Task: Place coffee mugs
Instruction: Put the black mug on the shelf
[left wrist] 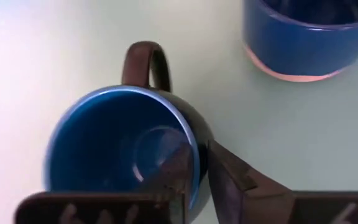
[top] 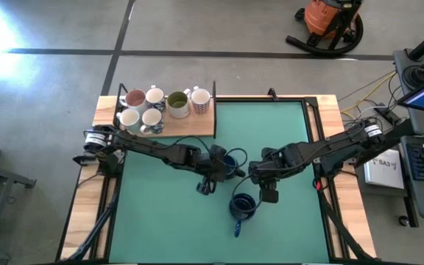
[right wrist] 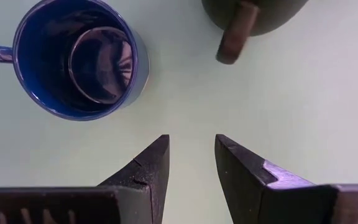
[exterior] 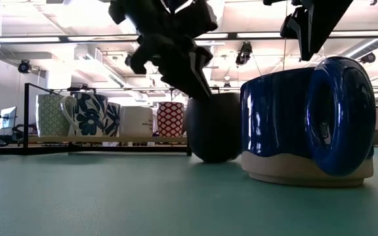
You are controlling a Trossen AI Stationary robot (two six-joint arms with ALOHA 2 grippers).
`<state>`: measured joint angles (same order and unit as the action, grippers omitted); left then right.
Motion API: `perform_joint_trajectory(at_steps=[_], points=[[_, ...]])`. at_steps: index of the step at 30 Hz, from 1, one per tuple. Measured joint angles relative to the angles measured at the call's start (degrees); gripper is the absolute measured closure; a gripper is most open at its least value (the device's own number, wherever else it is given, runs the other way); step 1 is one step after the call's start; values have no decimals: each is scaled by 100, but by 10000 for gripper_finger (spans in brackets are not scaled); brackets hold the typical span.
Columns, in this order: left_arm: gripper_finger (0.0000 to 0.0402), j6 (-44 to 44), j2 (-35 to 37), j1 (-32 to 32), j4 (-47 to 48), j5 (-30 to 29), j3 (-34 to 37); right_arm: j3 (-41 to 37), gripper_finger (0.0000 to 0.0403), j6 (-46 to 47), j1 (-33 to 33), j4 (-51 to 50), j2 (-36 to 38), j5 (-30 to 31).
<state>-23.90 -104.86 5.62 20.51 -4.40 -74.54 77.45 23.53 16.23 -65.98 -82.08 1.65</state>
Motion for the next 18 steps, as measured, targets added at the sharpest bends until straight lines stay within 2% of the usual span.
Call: perform_joint_trajectory(at_steps=[5,18], points=[[395,39,7,-11,164,176,1,0,284,7,0,-5,0,0],[395,507,62,-168,1921,40,-535,0,284,4,0,-14,0,0]])
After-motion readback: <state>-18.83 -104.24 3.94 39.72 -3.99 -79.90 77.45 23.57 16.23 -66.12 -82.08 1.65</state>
